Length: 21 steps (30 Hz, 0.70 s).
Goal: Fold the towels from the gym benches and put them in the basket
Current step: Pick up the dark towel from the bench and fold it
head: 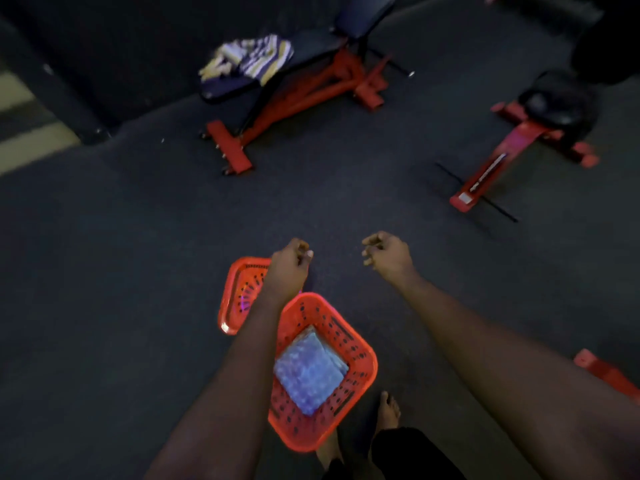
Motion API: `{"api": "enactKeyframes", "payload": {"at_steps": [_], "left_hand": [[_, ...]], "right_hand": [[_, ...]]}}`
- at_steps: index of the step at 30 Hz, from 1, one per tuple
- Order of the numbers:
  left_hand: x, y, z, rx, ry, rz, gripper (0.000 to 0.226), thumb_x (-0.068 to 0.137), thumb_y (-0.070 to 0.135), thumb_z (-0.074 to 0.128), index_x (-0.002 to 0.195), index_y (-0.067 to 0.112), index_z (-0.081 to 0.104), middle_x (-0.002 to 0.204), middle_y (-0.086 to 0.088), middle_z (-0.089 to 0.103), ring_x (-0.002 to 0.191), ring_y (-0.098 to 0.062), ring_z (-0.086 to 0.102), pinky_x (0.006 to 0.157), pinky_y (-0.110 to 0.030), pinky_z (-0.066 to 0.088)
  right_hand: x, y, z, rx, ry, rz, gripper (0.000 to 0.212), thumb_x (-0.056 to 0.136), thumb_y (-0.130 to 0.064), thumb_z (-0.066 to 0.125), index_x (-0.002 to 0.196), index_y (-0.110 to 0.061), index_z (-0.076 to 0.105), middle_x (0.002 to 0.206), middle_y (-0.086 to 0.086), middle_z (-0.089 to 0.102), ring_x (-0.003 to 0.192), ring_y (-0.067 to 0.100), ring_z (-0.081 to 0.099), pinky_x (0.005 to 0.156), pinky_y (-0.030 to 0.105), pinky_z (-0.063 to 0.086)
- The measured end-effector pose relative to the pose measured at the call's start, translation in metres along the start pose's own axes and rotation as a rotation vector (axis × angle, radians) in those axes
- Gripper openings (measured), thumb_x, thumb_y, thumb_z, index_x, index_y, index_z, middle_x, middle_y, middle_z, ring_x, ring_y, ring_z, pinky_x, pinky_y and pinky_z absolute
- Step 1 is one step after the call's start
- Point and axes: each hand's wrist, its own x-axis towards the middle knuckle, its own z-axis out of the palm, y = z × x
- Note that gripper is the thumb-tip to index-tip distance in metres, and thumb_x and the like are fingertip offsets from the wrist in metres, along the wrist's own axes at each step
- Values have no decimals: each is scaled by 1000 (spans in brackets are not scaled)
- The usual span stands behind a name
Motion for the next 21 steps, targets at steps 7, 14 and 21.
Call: {"api": "enactKeyframes", "payload": {"at_steps": [7, 14, 21], "left_hand": [[99, 133, 41, 19, -74, 270, 14, 96, 21, 58, 103, 9, 62, 83, -2, 67, 72, -16, 58, 64, -20, 38], [191, 293, 145, 5, -200, 435, 11, 98, 25, 55, 102, 16, 61, 88, -3, 67, 80, -18, 64, 70, -36, 52], [274, 436, 257, -6, -285, 536, 15, 97, 25, 56, 105, 13, 61, 88, -4, 67, 80, -19, 65, 74, -38, 55]], "right_hand": [[54, -19, -130, 144, 157, -35, 17, 93, 1, 48, 90, -8, 62, 79, 9, 66, 61, 17, 62, 42, 11, 42], [145, 5, -306, 250, 345, -51, 24, 93, 6, 46, 83, -13, 57, 74, 8, 62, 41, -3, 56, 39, 12, 40], [222, 41, -467, 294, 481, -27, 20, 90, 5, 48, 85, -8, 61, 72, 10, 65, 48, 11, 61, 43, 18, 43]]}}
